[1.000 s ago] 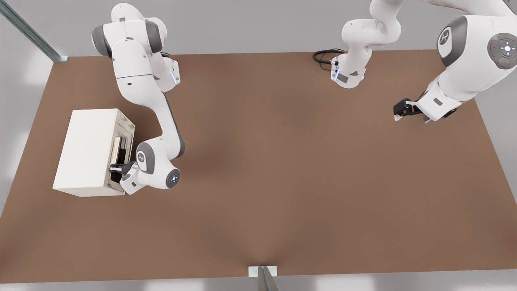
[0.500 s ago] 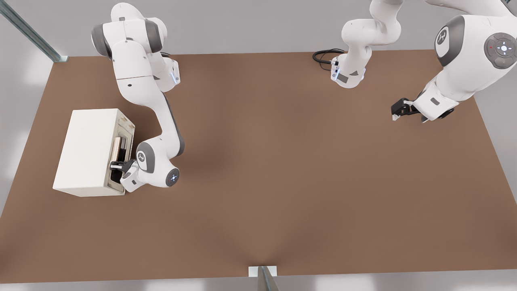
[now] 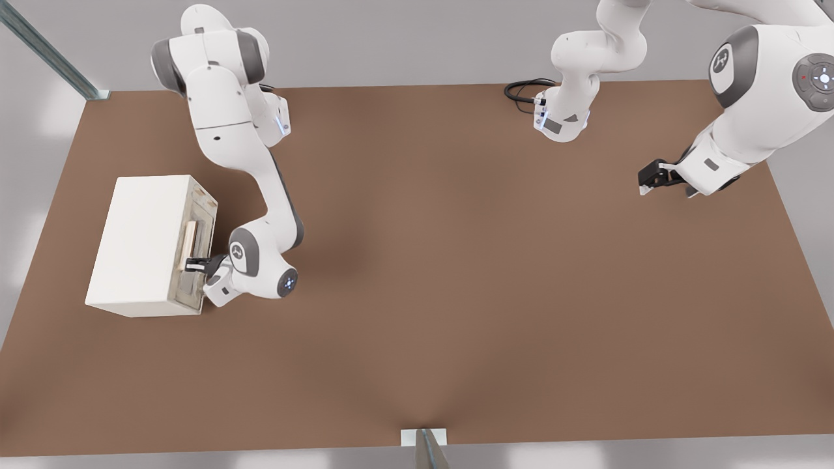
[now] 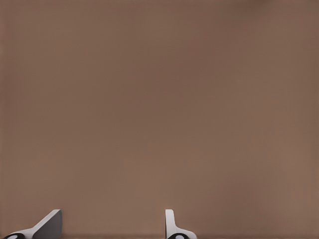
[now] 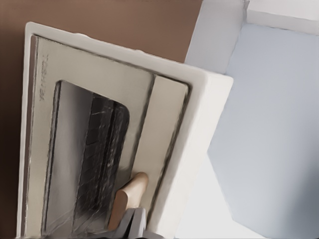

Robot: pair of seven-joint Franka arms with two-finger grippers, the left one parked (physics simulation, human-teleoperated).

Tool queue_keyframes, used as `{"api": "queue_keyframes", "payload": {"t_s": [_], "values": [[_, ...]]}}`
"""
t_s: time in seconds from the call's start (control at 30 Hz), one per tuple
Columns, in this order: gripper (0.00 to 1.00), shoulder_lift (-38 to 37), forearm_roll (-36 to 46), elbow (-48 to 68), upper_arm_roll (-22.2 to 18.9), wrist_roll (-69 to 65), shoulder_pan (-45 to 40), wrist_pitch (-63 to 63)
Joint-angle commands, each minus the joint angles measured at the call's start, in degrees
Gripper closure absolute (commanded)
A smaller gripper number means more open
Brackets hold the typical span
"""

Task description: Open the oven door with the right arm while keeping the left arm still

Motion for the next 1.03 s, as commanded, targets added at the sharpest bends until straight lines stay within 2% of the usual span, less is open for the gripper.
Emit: {"api": "queue_keyframes", "payload": {"t_s": [0.0, 0.1, 0.17, 0.2, 0.23, 0.27, 0.3, 0.33, 0.37, 0.4, 0.43, 1.0], "values": [[0.79, -0.27, 0.47, 1.81, 0.09, 0.51, 1.1, -1.49], [0.79, -0.1, 4.68, 7.17, 0.61, 1.04, 4.7, -2.64], [0.79, -3.52, 12.94, 9.9, 1.05, 0.51, 3.92, -1.94], [0.79, -7.91, 19.36, 10.07, 3.59, 0.25, 0.84, -0.88], [0.79, -12.31, 24.71, 10.16, 8.69, -3.44, -4.6, 0.61], [0.79, -16.0, 35.17, 11.56, 12.13, -16.78, -13.74, 2.9], [0.79, -17.94, 38.96, 14.11, 12.13, -28.22, -17.88, 2.9], [0.25, -21.1, 38.87, 13.33, 12.13, -27.88, -18.15, 2.11], [0.0, -22.69, 38.87, 13.06, 12.13, -27.62, -18.06, 2.37], [0.0, -24.09, 43.26, 14.02, 11.95, -28.06, -18.06, 1.85], [0.0, -24.44, 43.79, 14.73, 11.78, -28.06, -18.06, 1.76], [0.0, -25.76, 43.71, 14.38, 10.19, -27.44, -18.15, 1.76]]}}
